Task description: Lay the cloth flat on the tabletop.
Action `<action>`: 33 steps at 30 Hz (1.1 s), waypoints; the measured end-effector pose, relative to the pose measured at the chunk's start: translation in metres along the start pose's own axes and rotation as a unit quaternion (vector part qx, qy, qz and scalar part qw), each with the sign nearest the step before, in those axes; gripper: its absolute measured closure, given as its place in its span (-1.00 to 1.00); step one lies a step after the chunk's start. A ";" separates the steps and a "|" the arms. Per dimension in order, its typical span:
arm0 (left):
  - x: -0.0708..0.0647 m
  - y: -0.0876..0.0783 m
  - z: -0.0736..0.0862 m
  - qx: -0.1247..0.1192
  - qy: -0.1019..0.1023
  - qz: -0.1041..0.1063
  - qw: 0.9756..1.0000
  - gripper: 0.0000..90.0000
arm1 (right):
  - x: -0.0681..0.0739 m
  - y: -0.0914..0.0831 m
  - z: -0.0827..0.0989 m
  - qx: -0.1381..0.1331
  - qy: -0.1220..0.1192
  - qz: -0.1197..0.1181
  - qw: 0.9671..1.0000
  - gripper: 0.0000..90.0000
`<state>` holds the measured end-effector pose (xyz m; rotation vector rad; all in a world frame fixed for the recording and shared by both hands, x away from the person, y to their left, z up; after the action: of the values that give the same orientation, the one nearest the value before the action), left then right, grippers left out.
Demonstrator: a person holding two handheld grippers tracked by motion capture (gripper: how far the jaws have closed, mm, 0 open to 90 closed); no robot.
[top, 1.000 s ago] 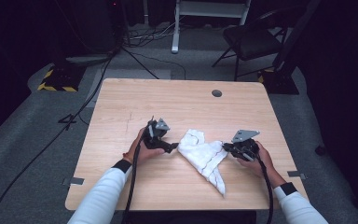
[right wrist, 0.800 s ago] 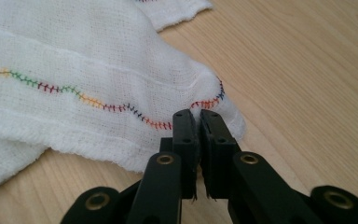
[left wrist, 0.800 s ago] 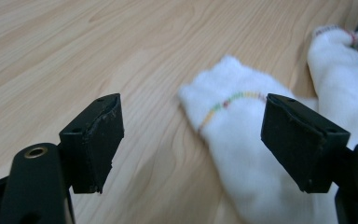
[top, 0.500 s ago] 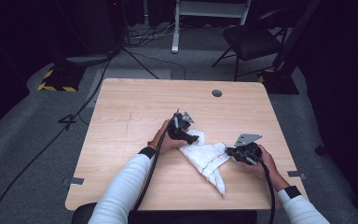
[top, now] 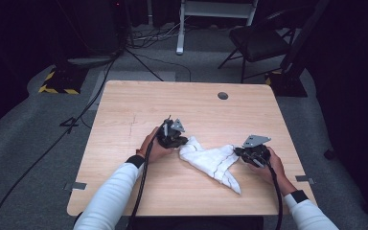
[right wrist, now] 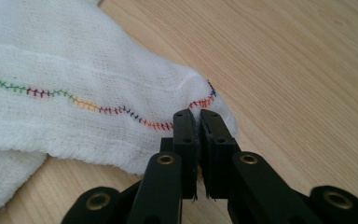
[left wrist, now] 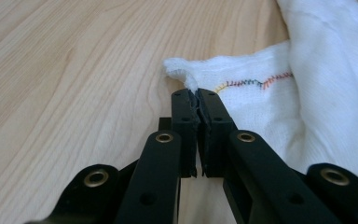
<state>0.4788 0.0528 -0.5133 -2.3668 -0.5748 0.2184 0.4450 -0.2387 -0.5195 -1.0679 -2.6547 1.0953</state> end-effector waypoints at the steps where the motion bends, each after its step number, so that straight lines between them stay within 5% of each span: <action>1: -0.003 -0.005 0.002 -0.001 0.000 -0.001 1.000 0.92 | 0.000 -0.001 0.000 0.001 -0.001 0.003 1.000 0.91; 14: -0.043 -0.048 0.045 0.009 0.011 -0.009 1.000 0.93 | 0.005 -0.034 0.013 0.002 0.013 -0.009 1.000 0.91; 24: -0.072 -0.060 0.060 0.027 0.020 0.012 0.999 0.92 | 0.024 -0.063 0.042 0.014 0.029 -0.069 0.997 0.87; 25: -0.074 -0.060 0.061 0.030 0.024 0.003 0.999 0.87 | 0.025 -0.065 0.043 0.012 0.032 -0.070 0.997 0.83; 27: -0.073 -0.060 0.061 0.039 0.019 -0.026 0.999 0.44 | 0.024 -0.067 0.044 0.009 0.032 -0.061 0.998 0.74; 30: -0.067 -0.062 0.057 0.010 -0.009 -0.036 0.999 0.00 | 0.019 -0.066 0.044 0.010 0.041 -0.034 0.999 0.51; 33: -0.064 -0.064 0.049 -0.015 -0.023 -0.023 0.999 -0.19 | 0.014 -0.064 0.044 0.011 0.048 -0.017 0.999 0.34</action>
<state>0.3856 0.0949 -0.5085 -2.3802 -0.6580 0.2454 0.3836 -0.2876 -0.5134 -1.0405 -2.5714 1.0365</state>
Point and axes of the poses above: each handheld gripper's, and its own axes: y roughly forward along the jaws, z roughly out of its underside, x roughly to its left, the point moved 5 cm from there along y, roughly forward along the jaws, and after that the axes turned 6 degrees about -x, right-handed, at the moved point
